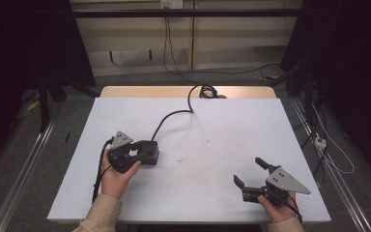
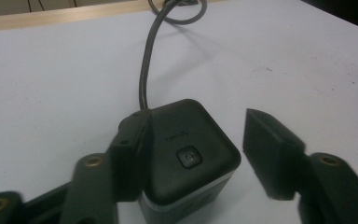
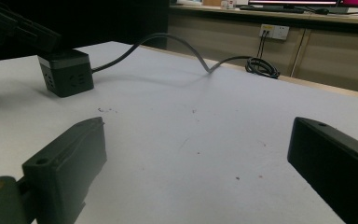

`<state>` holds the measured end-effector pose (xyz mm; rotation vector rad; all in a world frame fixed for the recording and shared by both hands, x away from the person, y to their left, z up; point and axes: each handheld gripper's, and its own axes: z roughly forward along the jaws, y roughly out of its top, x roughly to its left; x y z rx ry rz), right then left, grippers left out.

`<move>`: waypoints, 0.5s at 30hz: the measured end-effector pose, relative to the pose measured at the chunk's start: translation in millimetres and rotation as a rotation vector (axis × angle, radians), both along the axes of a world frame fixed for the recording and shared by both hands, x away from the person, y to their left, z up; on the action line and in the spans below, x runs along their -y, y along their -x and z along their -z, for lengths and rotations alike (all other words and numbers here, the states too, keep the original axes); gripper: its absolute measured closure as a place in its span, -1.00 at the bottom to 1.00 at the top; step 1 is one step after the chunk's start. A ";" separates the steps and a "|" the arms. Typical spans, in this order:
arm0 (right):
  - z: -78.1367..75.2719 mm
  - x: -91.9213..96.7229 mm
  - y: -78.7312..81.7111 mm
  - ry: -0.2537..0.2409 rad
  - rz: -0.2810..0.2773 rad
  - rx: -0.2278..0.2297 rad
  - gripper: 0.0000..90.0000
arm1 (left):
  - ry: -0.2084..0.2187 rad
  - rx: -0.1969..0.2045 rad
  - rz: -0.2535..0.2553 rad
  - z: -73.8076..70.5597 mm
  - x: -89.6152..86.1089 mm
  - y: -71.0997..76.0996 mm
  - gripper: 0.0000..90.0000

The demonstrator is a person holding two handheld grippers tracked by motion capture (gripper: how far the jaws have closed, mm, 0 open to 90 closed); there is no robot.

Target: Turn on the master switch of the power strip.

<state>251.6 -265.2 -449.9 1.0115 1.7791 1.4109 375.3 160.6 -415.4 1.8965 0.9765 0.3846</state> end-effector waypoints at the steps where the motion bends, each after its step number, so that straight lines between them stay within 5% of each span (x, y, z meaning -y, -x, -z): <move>1: -0.1 0.0 0.0 0.000 0.001 -0.001 -0.91 | 0.010 -0.003 -0.001 0.1 -0.1 -0.2 -0.14; 15: -0.3 -0.7 -0.2 -0.001 -0.006 0.001 -0.91 | 0.046 -0.007 0.035 -2.0 -8.7 2.9 -0.66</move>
